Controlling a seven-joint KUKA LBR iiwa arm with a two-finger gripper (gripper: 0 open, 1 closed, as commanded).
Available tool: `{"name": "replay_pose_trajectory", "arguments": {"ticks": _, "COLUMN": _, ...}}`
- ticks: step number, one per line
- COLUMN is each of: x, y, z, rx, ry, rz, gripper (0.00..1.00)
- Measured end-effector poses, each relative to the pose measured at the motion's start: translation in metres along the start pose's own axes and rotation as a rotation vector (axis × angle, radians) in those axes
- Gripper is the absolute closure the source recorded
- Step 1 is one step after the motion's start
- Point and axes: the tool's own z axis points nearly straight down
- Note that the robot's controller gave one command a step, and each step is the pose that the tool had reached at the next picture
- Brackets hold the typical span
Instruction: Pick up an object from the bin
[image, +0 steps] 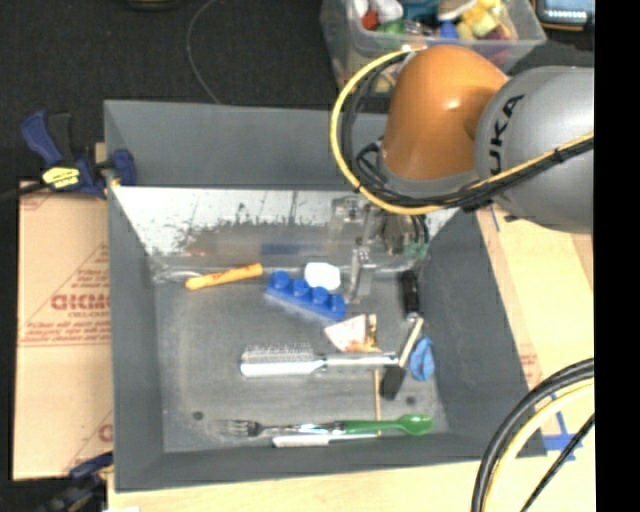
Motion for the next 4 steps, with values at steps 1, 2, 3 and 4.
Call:
{"name": "replay_pose_trajectory", "arguments": {"ticks": 1, "x": -0.002, "y": 0.000, "z": -0.004, "rx": 0.000, "ry": -0.008, "rz": 0.000, "gripper": 0.00}}
{"name": "replay_pose_trajectory", "arguments": {"ticks": 2, "x": -0.011, "y": 0.020, "z": 0.147, "rx": -0.002, "ry": -0.013, "rz": 0.104, "gripper": 0.00}}
{"name": "replay_pose_trajectory", "arguments": {"ticks": 3, "x": -0.003, "y": 0.031, "z": 0.059, "rx": -0.004, "ry": -0.029, "rz": 0.116, "gripper": 0.00}}
{"name": "replay_pose_trajectory", "arguments": {"ticks": 4, "x": -0.005, "y": 0.020, "z": 0.149, "rx": 0.000, "ry": -0.005, "rz": 0.109, "gripper": 0.00}}
